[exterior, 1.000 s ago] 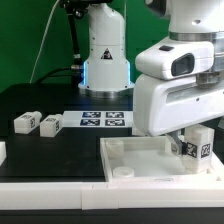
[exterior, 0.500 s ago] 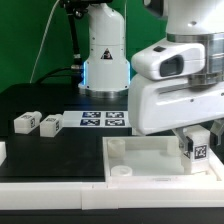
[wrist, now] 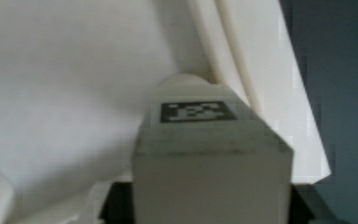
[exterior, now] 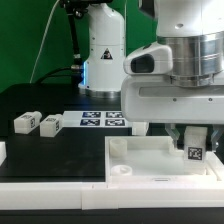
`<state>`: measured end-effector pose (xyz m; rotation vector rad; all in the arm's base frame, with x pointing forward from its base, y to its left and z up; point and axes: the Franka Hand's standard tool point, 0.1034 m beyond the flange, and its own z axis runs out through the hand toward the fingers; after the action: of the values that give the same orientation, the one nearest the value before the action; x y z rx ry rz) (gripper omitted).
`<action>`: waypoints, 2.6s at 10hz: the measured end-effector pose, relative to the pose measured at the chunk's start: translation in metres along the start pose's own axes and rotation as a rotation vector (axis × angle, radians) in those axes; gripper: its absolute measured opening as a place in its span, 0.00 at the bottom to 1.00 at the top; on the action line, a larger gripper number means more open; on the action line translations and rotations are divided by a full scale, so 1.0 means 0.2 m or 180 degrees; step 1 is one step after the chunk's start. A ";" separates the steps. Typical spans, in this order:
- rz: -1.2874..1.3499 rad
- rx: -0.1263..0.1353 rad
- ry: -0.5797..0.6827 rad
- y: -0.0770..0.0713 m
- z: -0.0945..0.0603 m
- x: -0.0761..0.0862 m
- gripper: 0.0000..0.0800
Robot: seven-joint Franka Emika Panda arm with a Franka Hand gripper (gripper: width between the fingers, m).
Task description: Assemble one leg
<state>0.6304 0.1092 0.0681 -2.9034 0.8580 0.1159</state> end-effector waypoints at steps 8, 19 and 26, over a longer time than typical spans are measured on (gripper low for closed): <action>0.1577 -0.0018 0.0027 0.00 0.00 0.00 0.57; -0.2726 -0.0157 0.0089 -0.05 0.00 -0.03 0.81; -0.2801 -0.0191 0.0087 -0.02 0.00 -0.01 0.36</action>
Offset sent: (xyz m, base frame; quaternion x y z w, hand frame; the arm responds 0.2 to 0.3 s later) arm 0.0018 -0.0086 -0.0062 -0.0108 0.0070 0.2661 0.9639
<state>0.6318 0.1139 0.0687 -3.0351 -0.4674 0.0194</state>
